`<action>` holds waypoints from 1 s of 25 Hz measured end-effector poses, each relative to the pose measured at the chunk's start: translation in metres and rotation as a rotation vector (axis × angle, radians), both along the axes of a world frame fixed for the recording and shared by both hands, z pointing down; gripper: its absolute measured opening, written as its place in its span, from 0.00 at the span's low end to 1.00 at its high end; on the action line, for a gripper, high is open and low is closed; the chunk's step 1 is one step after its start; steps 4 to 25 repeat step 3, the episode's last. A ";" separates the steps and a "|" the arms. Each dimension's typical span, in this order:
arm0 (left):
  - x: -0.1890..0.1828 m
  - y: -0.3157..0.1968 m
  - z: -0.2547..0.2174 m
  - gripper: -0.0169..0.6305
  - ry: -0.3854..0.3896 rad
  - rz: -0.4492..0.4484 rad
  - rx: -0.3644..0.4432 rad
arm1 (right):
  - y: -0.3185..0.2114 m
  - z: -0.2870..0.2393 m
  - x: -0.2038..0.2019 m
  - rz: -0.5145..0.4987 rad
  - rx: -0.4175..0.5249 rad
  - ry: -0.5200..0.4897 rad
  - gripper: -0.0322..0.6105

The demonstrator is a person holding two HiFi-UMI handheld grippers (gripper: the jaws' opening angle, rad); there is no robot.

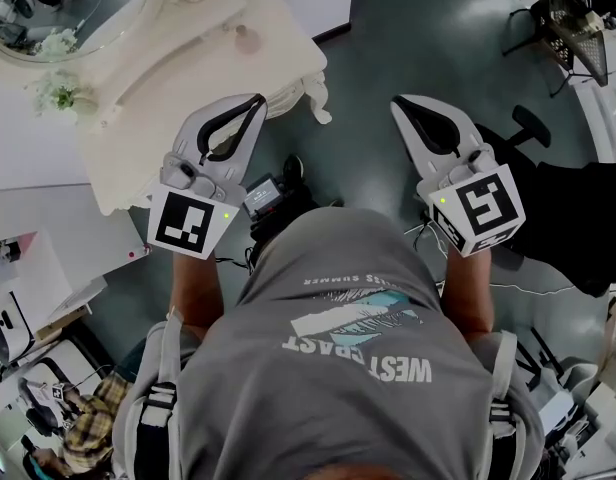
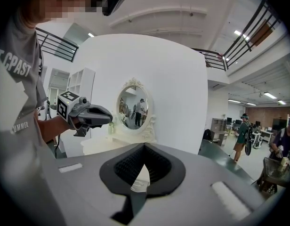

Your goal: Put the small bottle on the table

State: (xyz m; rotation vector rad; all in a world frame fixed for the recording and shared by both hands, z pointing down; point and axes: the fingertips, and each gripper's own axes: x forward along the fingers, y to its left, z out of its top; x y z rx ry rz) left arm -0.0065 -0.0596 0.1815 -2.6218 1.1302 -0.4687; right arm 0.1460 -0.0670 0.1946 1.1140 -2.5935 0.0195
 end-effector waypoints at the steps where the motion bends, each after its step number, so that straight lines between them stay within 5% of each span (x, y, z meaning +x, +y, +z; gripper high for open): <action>1: 0.000 0.002 0.000 0.03 0.000 -0.002 -0.003 | 0.001 -0.001 0.000 -0.001 0.000 0.000 0.05; 25: -0.001 0.005 0.000 0.03 -0.001 -0.006 -0.009 | 0.004 -0.002 0.000 -0.003 0.000 -0.001 0.05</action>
